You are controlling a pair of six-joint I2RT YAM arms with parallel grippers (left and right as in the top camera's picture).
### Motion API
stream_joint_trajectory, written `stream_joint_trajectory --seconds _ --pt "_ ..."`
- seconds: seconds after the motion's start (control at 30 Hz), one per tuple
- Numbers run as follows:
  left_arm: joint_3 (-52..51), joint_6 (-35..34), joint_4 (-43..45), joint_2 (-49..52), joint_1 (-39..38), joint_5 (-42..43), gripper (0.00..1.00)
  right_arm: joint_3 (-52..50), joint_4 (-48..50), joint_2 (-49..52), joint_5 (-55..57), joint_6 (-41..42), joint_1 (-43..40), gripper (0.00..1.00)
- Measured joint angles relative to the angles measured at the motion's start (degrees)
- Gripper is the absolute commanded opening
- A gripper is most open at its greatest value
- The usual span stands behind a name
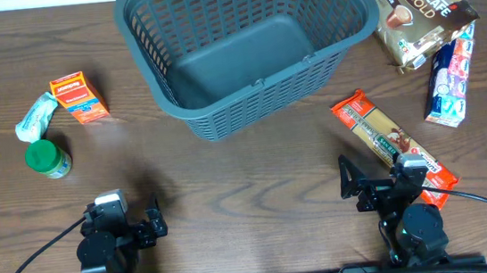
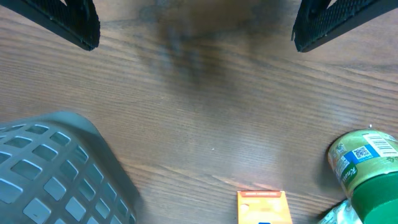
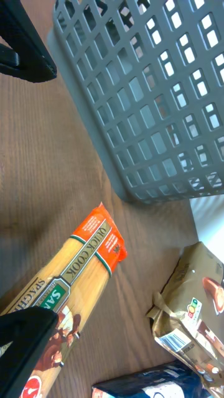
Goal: Pack container
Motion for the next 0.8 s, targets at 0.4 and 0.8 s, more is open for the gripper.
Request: stream_joint_trajectory --seconds 0.4,0.8 --pt "0.0 0.0 0.0 0.0 0.0 0.0 0.98 0.0 0.0 0.0 0.0 0.0 0.0 0.99" --pt "0.0 0.02 0.0 0.0 0.0 -0.02 0.99 0.0 0.15 0.0 -5.38 0.28 0.0 0.99"
